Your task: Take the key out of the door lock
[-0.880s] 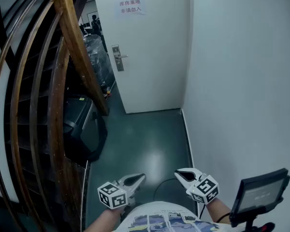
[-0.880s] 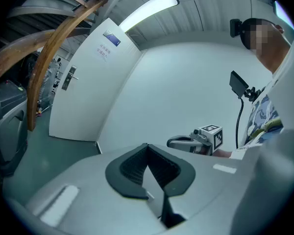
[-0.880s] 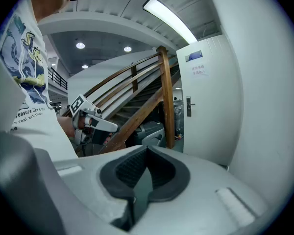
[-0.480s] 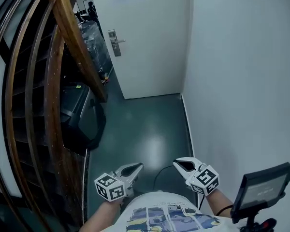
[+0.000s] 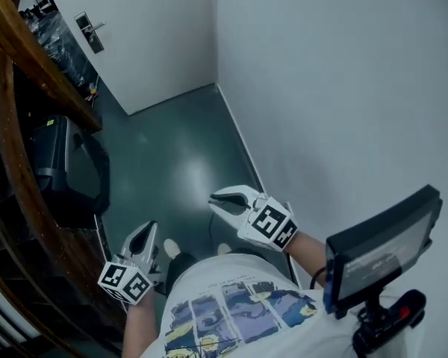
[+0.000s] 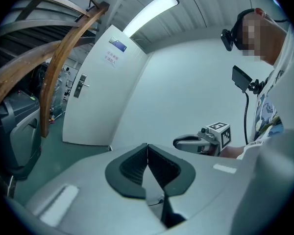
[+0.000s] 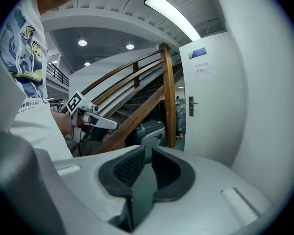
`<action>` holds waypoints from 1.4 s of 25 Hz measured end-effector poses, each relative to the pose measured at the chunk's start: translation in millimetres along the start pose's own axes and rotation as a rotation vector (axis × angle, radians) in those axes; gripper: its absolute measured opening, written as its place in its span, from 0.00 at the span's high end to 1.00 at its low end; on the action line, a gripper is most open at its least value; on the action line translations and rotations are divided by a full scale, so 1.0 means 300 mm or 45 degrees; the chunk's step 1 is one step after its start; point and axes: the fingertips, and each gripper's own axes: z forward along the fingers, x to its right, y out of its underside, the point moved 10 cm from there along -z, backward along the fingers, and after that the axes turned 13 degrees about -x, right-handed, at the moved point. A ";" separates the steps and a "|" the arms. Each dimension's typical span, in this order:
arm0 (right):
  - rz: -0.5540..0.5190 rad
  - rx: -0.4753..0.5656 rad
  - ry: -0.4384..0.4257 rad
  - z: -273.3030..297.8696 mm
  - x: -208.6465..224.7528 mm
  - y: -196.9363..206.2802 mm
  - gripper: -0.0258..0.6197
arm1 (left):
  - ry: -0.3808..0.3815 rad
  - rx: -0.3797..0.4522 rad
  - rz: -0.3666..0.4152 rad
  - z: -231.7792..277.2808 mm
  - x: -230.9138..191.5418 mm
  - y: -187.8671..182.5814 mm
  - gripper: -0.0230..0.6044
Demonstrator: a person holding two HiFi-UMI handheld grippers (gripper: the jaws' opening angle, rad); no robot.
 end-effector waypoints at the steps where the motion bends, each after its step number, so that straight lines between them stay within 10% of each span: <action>1: 0.007 -0.004 -0.003 0.008 -0.005 -0.005 0.91 | -0.007 -0.010 0.001 -0.006 -0.004 -0.003 0.95; 24: 0.076 -0.095 0.151 0.619 0.079 -0.467 0.89 | 0.128 -0.011 0.085 -0.016 -0.783 -0.337 0.90; 35: 0.045 -0.146 0.096 0.928 0.358 -0.611 0.86 | 0.075 -0.015 0.013 0.160 -1.093 -0.503 0.88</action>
